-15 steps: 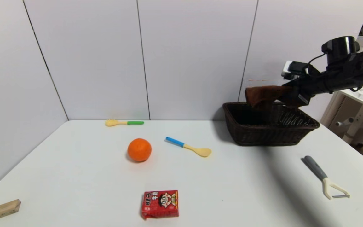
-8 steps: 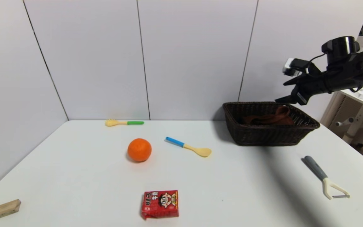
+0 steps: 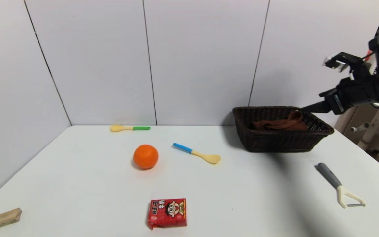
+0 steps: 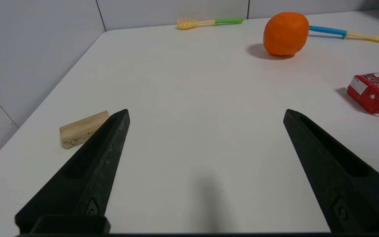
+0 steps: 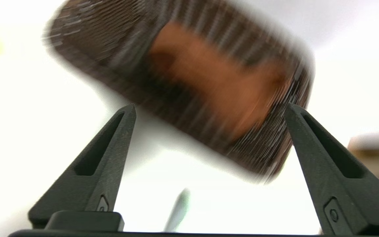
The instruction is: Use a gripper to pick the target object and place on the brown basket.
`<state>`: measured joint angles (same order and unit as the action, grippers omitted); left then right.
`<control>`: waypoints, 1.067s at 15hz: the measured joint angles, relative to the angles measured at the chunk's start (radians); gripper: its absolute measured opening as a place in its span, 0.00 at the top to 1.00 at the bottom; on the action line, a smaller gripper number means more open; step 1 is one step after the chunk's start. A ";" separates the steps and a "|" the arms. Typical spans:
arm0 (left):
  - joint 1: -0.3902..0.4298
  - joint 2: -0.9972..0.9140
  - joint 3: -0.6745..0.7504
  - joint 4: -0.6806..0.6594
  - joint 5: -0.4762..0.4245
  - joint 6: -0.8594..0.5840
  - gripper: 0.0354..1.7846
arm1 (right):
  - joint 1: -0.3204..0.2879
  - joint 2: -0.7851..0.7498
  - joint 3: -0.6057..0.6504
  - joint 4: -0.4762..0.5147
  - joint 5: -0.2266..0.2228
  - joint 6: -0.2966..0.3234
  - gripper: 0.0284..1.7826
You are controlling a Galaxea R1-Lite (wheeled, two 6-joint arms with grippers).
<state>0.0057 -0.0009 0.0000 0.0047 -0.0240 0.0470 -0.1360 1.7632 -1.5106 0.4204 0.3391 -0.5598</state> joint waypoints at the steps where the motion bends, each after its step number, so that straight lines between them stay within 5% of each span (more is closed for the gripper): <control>1: 0.000 0.000 0.000 0.000 0.000 0.000 0.06 | -0.008 -0.089 0.097 0.000 -0.013 0.066 0.11; 4: 0.000 0.000 0.000 0.000 0.000 0.000 0.06 | -0.039 -0.413 0.421 -0.006 -0.083 0.234 0.09; 9: 0.000 0.000 0.000 0.000 0.000 0.000 0.06 | -0.054 -0.910 0.953 -0.133 -0.243 0.398 0.07; 12: 0.000 0.000 0.000 0.000 0.000 0.000 0.06 | -0.027 -1.153 1.240 -0.362 -0.284 0.416 0.06; 16: 0.000 0.000 0.000 0.000 0.000 0.000 0.06 | 0.073 -1.430 1.462 -0.570 -0.284 0.343 0.05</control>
<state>0.0057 -0.0009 0.0000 0.0043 -0.0245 0.0474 -0.0630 0.3332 -0.0485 -0.1496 0.0551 -0.2172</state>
